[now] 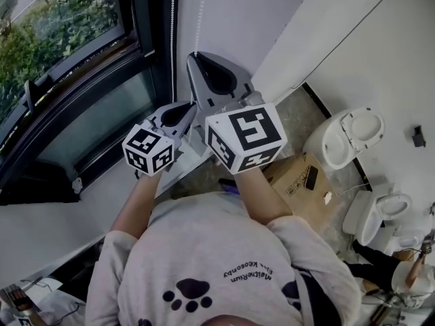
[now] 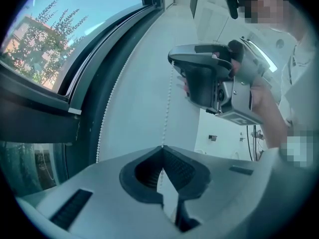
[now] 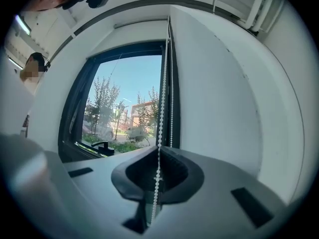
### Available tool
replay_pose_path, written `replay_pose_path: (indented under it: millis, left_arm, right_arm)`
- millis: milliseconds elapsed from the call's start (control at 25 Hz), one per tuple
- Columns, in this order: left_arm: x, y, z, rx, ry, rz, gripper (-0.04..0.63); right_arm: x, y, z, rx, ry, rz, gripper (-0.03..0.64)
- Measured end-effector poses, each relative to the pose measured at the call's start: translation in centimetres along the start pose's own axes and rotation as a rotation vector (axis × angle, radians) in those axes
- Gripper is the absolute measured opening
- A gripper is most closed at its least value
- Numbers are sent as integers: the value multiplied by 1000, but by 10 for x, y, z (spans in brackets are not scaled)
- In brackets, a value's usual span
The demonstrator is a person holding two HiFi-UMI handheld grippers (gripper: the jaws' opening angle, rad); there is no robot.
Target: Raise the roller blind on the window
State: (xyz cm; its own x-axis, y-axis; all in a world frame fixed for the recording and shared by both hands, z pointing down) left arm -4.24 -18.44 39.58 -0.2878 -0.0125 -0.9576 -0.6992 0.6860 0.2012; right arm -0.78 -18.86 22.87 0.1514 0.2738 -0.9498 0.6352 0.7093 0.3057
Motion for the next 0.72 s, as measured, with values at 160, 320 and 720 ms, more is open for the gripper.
replay_pose_path:
  millis: [160, 320, 720]
  left_arm:
    - [1, 1, -1, 2, 1, 7, 9]
    - [-9, 3, 0, 1, -25, -15, 9]
    - [-75, 25, -10, 48, 22, -101, 9]
  right_arm:
    - [0, 2, 1, 2, 4, 18, 12]
    - [-10, 6, 0, -6, 25, 11, 11]
    - [-74, 30, -9, -28, 13, -95, 11]
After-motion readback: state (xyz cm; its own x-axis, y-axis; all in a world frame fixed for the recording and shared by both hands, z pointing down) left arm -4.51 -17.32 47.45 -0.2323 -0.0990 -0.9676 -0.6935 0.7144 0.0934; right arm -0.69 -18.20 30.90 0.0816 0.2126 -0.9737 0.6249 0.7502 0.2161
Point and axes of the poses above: the fingertips, and each gripper's own axes: y backward along the fingers, z to its right, x out of its top, the point moved 4 cm from there along y, backward along the fingers, and after that the axes turned 15 degrees about z, right-handed, at the moved point
